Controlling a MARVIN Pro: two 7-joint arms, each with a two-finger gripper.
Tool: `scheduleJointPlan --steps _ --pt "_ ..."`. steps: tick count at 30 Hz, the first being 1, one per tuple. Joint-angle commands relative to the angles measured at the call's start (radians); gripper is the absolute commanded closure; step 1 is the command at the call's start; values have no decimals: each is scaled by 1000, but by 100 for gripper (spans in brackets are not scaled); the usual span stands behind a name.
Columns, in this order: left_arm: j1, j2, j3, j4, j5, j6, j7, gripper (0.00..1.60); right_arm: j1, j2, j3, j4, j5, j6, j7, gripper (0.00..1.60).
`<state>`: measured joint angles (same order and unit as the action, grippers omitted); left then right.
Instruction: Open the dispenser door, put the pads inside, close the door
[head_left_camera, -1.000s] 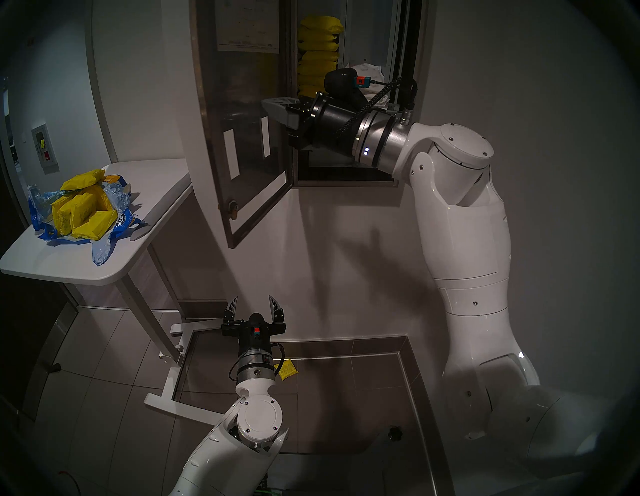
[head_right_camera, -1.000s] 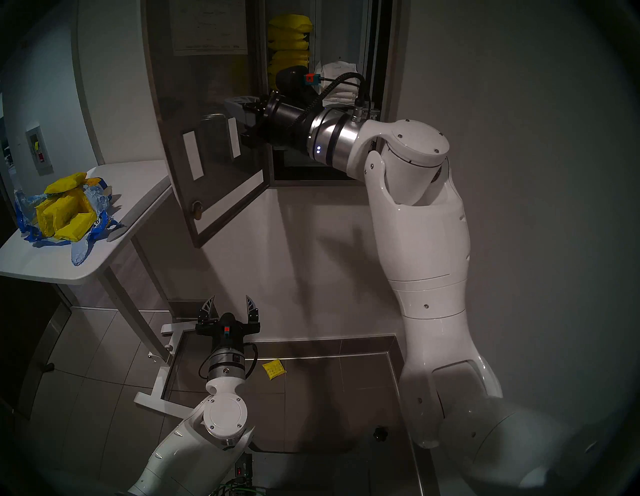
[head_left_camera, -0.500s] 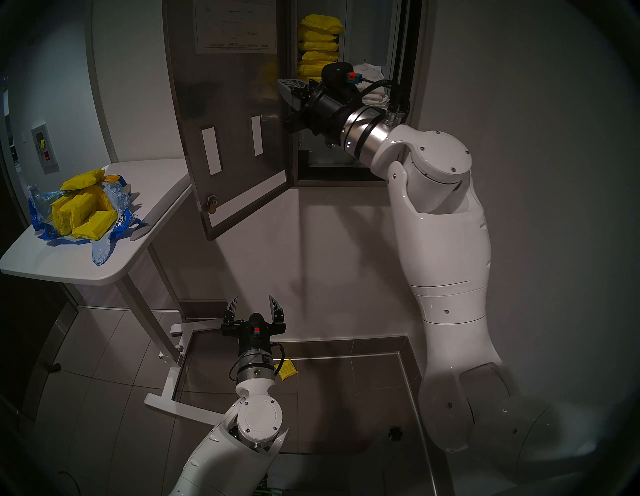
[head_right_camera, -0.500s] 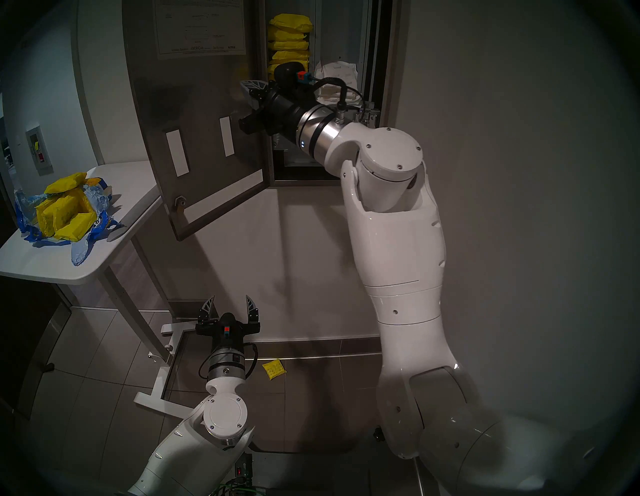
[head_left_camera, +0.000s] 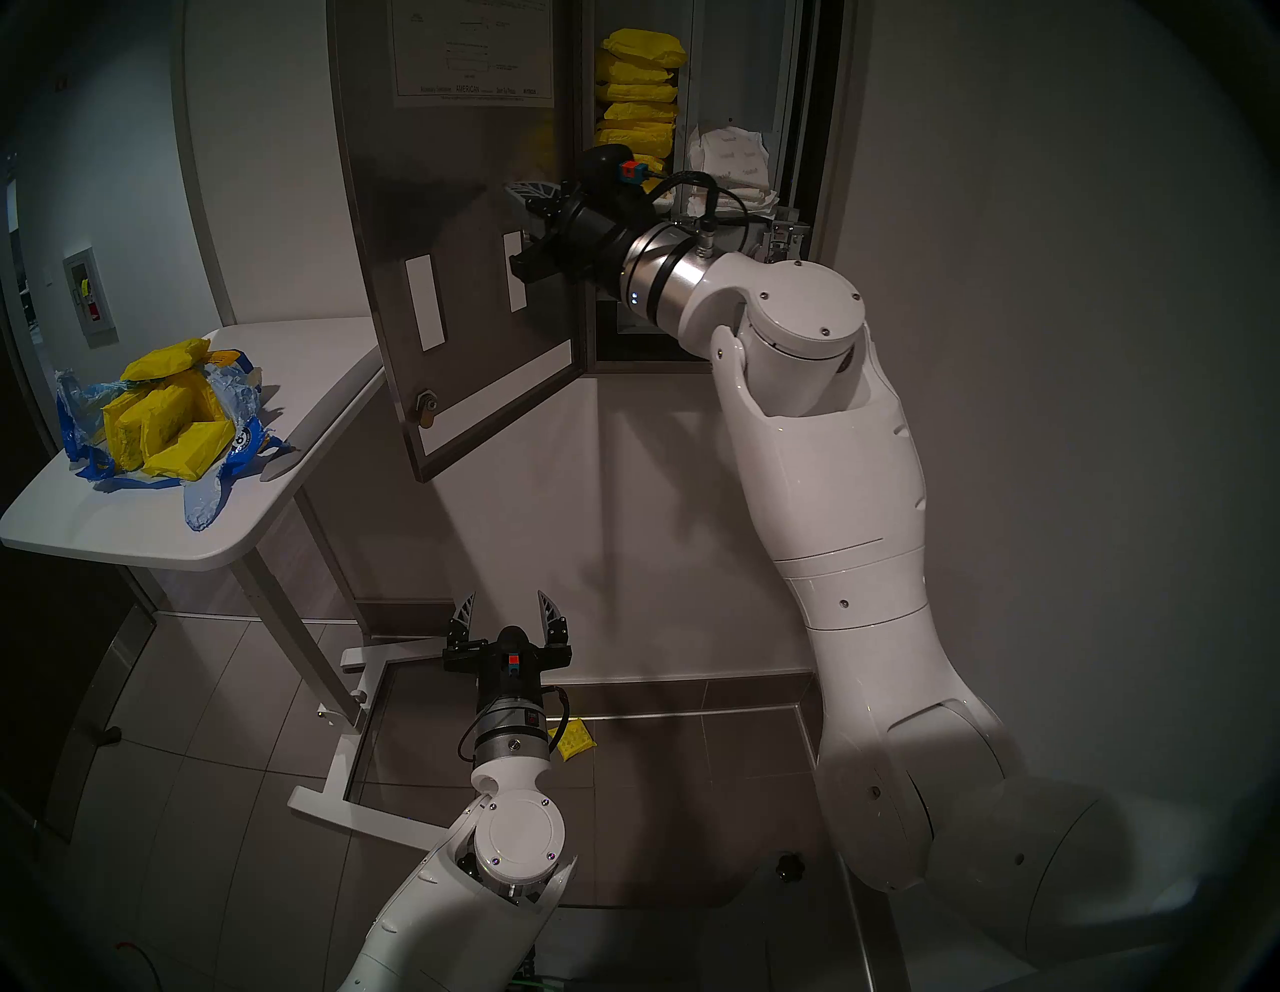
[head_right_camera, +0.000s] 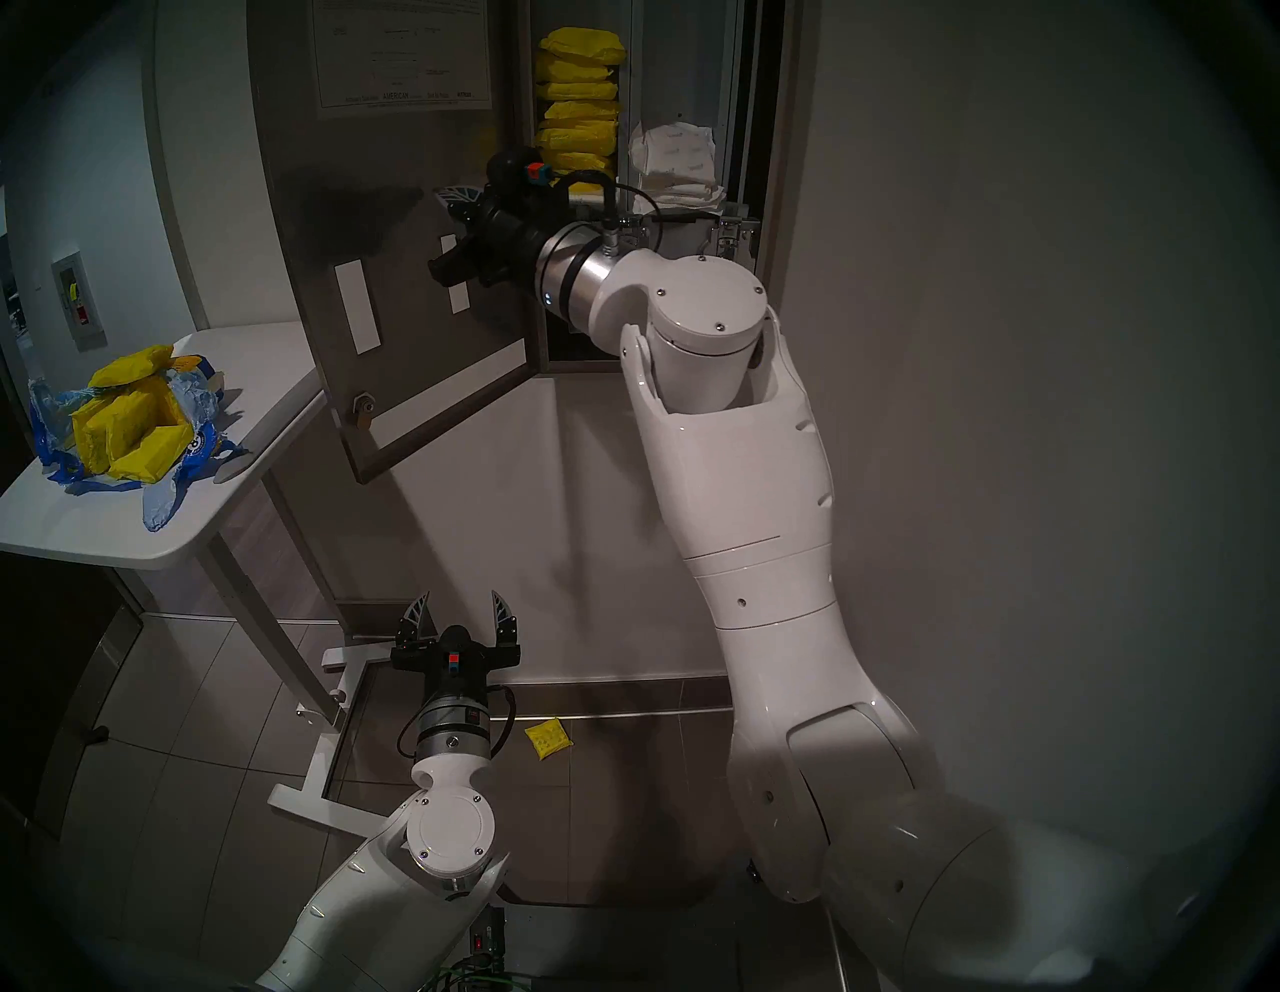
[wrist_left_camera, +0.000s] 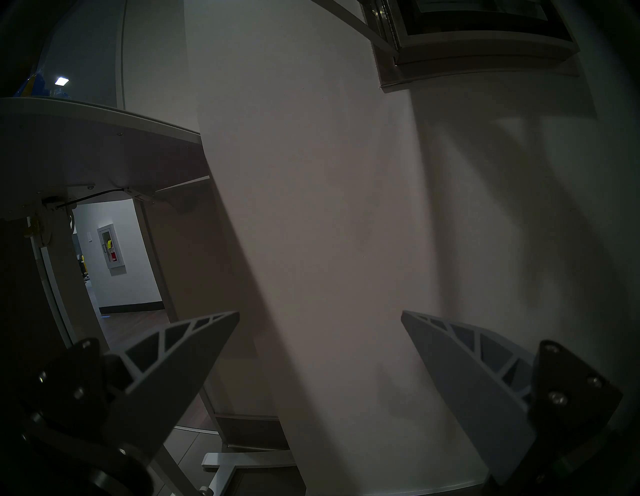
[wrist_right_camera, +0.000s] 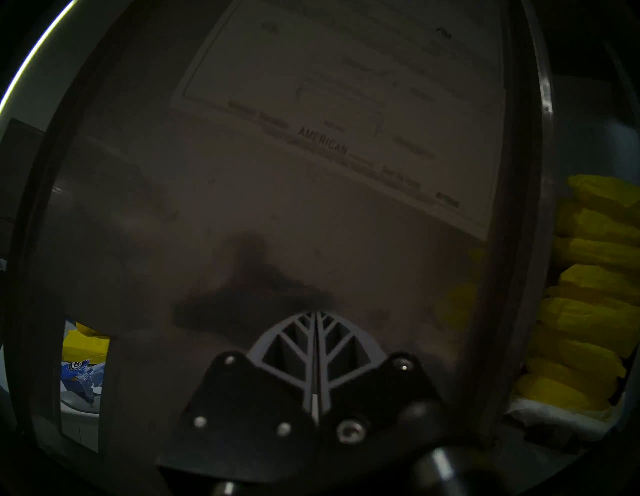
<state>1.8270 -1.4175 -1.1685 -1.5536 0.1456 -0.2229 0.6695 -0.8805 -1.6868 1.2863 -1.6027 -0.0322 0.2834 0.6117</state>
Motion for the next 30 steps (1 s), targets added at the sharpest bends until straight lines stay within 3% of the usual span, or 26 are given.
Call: scheduleJointPlan --steps 1,9,17,19,20,21,23,30 --pt "-19 -2 -2 -28 3 -7 0 0 100 -73 -21 48 -32 -28 -43 160" --pt "-20 -3 -2 -26 3 -7 0 0 178 -140 -45 165 -99 -46 -143 160" --pt "-20 -3 -2 -25 3 -7 0 0 206 -210 -48 248 -149 -63 -229 160" --pt "-20 -3 -2 -25 3 -7 0 0 253 -213 -57 300 -160 -69 -244 160" --pt "-20 -3 -2 -25 3 -7 0 0 230 -230 -49 291 -173 -73 -258 160" --pt "-20 -3 -2 -25 3 -7 0 0 264 -229 -55 327 -175 -73 -267 160" --pt "-20 -3 -2 -24 3 -7 1 0 248 -247 -49 334 -203 -82 -294 160" --pt "-21 -3 -2 -24 3 -7 1 0 313 -262 -49 460 -280 -97 -370 160"
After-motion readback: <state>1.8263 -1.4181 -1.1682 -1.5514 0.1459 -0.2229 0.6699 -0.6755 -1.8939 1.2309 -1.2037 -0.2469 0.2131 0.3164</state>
